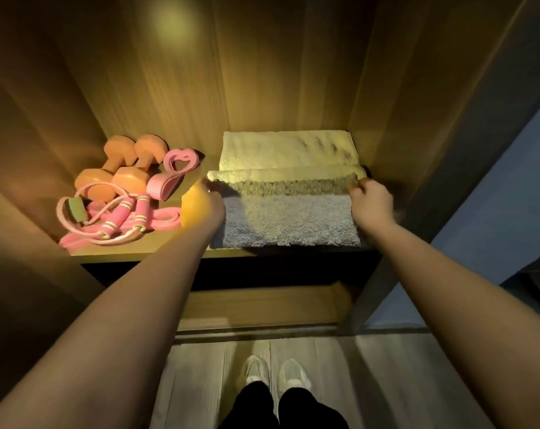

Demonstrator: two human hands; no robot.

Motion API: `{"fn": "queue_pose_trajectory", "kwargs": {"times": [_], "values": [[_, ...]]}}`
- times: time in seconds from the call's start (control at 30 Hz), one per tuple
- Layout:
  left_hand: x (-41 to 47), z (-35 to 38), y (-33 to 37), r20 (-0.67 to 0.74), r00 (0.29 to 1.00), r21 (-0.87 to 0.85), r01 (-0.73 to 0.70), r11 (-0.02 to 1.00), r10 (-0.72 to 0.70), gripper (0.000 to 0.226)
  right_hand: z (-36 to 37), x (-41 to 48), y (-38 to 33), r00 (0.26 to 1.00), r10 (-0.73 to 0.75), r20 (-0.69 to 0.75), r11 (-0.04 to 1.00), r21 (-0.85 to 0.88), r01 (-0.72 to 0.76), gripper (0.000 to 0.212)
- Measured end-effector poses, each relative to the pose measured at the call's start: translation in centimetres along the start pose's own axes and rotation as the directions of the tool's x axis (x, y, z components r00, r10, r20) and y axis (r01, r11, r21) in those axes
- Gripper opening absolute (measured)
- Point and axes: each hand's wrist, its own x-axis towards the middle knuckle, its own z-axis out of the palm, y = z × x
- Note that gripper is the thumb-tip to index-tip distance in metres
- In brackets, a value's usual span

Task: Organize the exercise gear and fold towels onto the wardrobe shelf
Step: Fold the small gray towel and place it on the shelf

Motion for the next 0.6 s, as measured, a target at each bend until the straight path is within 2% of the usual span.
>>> {"fn": "queue_pose_trajectory", "kwargs": {"times": [0.1,0.3,0.43,0.53,0.6], "values": [[3.0,1.7,0.3,0.017,1.0,0.049,0.002,0.999,-0.003,0.024,1.4,3.0,-0.3,0.999,0.017,-0.032,0.998,-0.053,-0.019,0.033],[5.4,4.1,-0.4,0.026,1.0,0.392,-0.017,0.92,0.007,0.036,3.8,5.5,0.4,1.0,0.01,-0.027,0.917,-0.399,-0.02,0.038],[5.0,4.0,0.2,-0.064,0.996,0.382,-0.033,0.923,0.062,0.029,4.3,5.1,-0.1,0.996,-0.037,-0.079,0.861,-0.509,-0.008,0.038],[3.3,3.5,1.0,-0.055,0.956,0.418,-0.241,0.876,0.29,0.035,3.6,3.9,-0.2,0.973,-0.201,-0.111,0.848,-0.516,0.117,0.04],[1.2,4.2,1.9,0.077,0.897,0.402,-0.427,0.81,0.435,0.048,3.9,2.7,-0.8,0.945,-0.328,0.001,0.824,-0.488,0.287,0.048]]}}
